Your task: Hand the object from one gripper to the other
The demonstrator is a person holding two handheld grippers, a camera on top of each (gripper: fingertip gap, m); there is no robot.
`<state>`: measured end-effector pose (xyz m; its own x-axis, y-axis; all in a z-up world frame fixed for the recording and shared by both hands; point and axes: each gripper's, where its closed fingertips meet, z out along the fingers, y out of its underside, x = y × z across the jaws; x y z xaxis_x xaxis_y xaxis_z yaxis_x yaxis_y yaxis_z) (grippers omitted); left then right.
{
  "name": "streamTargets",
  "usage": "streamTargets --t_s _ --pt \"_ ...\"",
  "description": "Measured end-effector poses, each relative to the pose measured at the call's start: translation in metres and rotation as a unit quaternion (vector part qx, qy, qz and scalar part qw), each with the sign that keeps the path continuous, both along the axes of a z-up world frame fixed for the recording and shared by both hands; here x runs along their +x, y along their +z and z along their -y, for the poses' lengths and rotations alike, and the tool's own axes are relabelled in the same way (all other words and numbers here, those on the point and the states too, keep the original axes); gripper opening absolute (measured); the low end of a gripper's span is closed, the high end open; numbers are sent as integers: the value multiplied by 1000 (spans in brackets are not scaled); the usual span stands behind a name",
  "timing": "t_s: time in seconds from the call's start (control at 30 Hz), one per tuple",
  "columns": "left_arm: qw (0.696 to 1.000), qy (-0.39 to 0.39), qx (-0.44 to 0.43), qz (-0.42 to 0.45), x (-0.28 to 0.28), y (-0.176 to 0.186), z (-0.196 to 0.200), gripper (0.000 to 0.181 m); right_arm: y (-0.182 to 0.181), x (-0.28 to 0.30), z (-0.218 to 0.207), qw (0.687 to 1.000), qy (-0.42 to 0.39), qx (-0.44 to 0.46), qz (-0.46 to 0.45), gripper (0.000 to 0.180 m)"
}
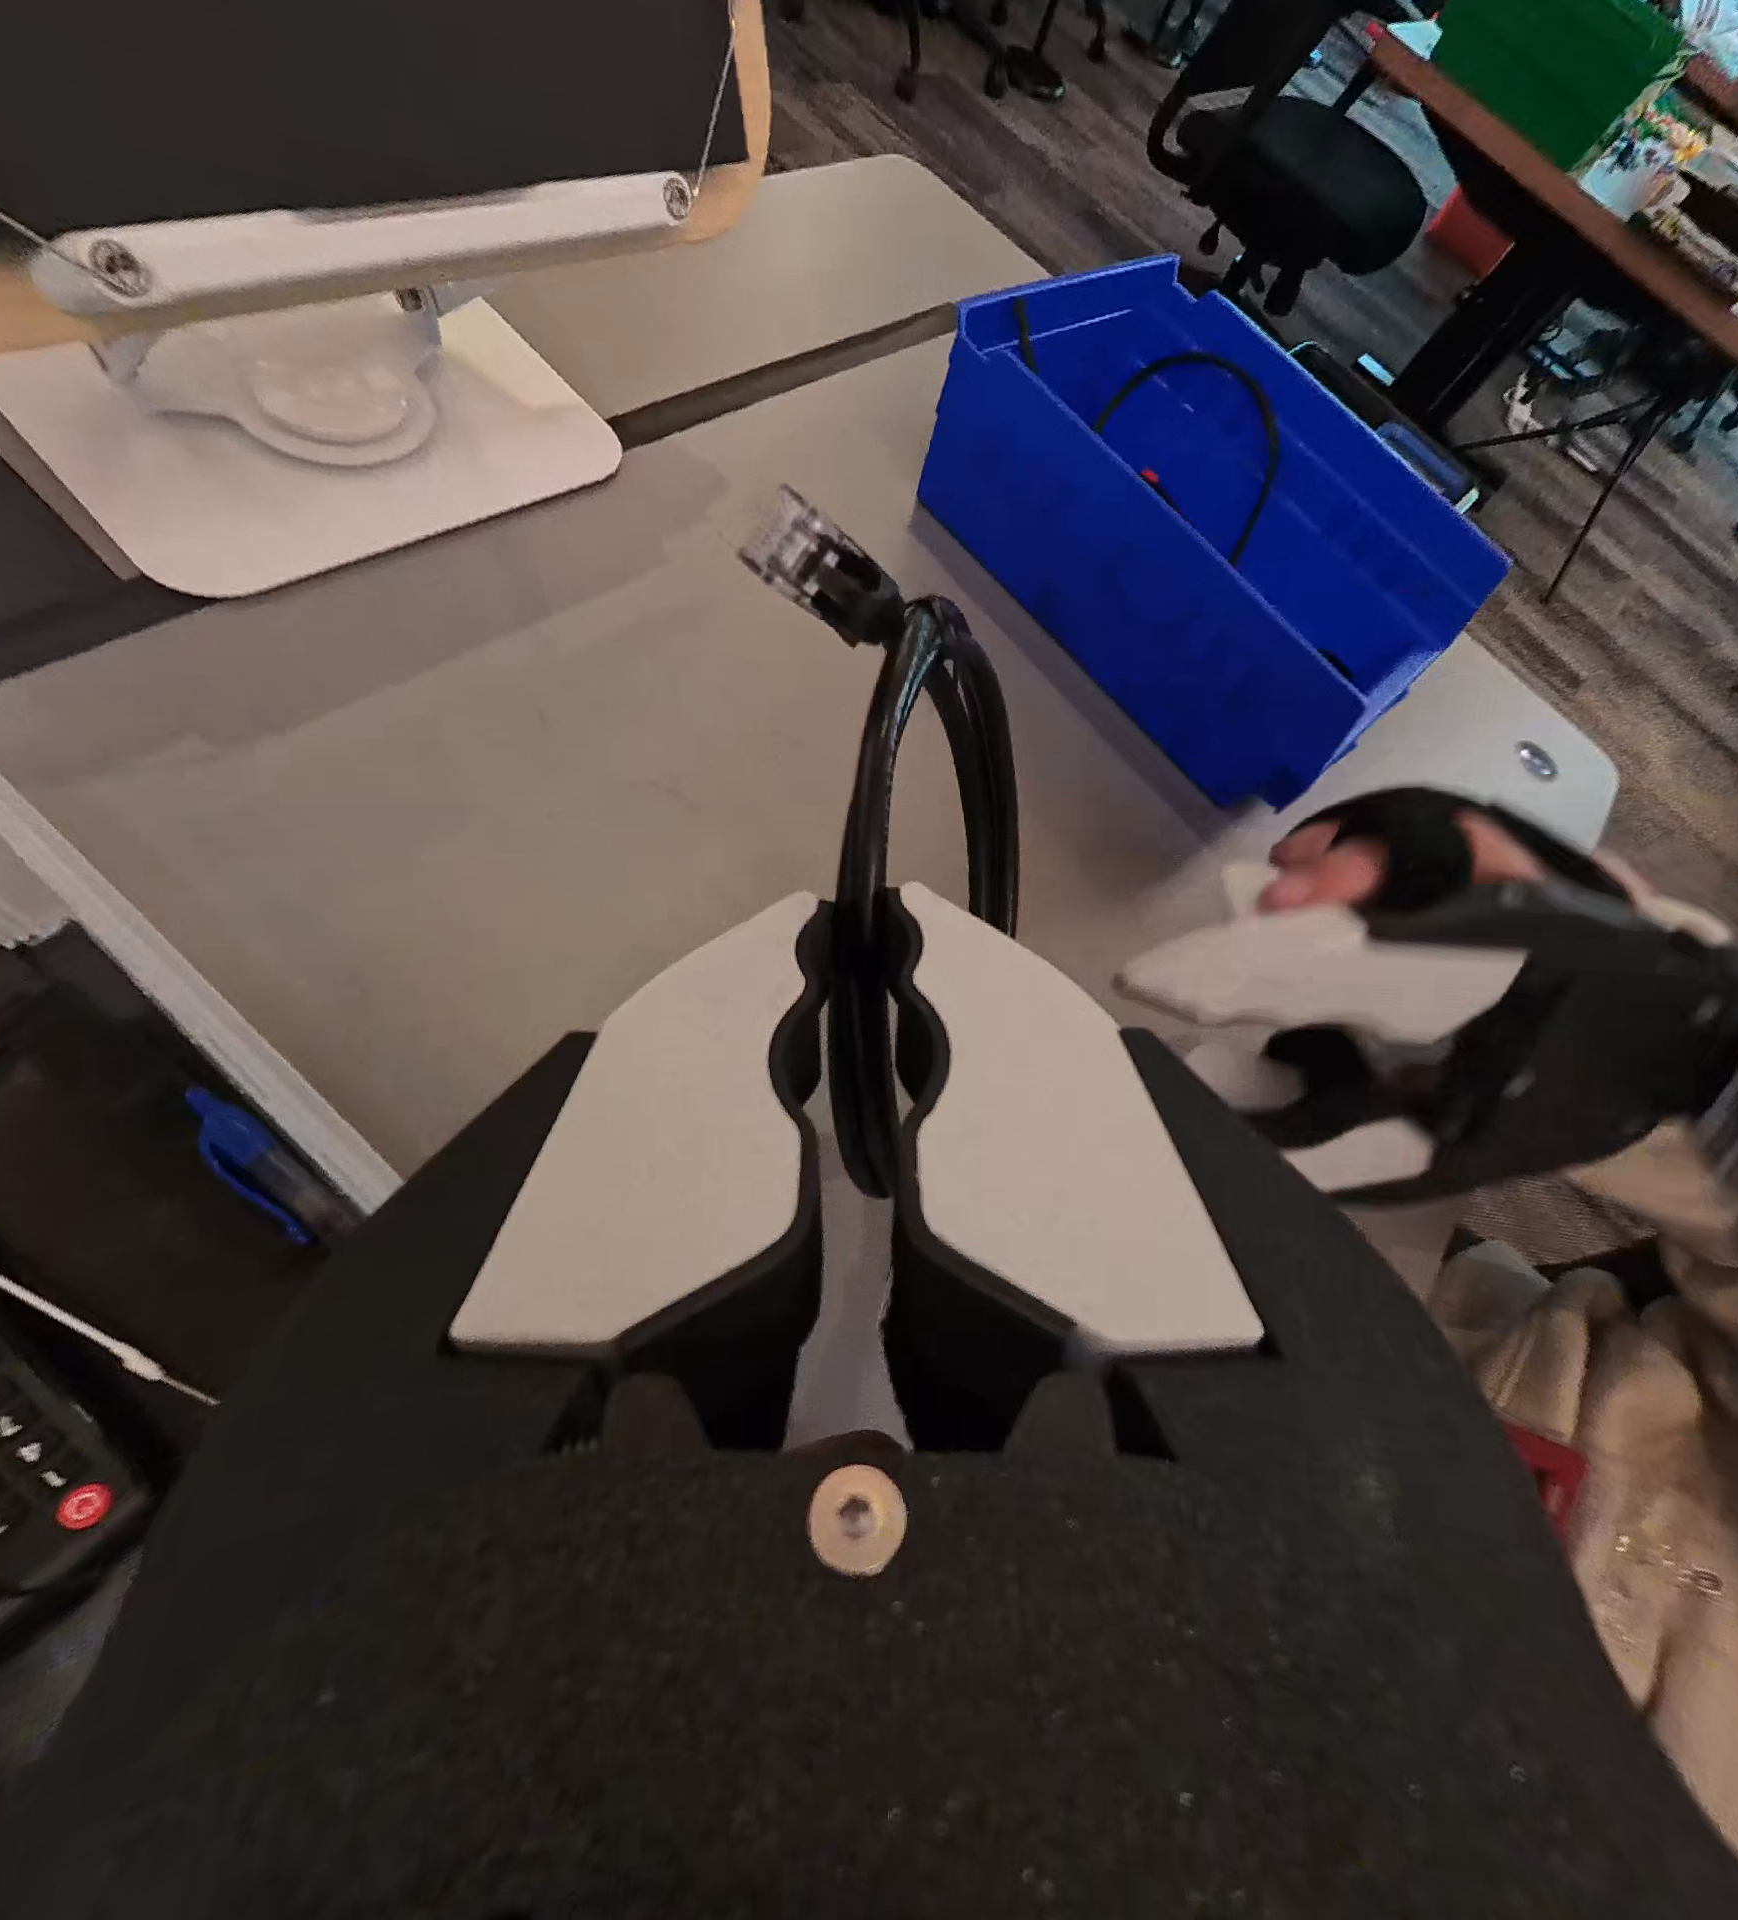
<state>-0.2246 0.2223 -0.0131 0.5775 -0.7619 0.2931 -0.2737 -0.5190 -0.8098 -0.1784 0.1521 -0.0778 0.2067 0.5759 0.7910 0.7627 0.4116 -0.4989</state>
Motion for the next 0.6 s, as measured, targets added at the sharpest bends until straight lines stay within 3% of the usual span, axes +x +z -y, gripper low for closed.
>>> streamTargets --t_s 0.1,0.23,0.3,0.37,0.53,0.6 --pt "1000 -11 -26 7 11 -4 8 8 -17 -23 -2 994 -16 83 68 64" --pt "998 -25 -49 11 24 -9 18 8 -16 -29 -10 983 -53 151 84 58" --pt "997 -34 -63 21 29 -9 22 8 -12 -24 -17 976 -76 183 94 48" --pt "996 -39 -71 37 33 -8 23 9 -1 -21 -17 969 -92 217 78 14" --pt "993 -54 -79 72 33 -4 21 10 6 -21 -12 973 -84 208 54 13" --pt "992 -62 -71 82 32 2 21 20 7 -20 -11 975 -76 204 48 13"
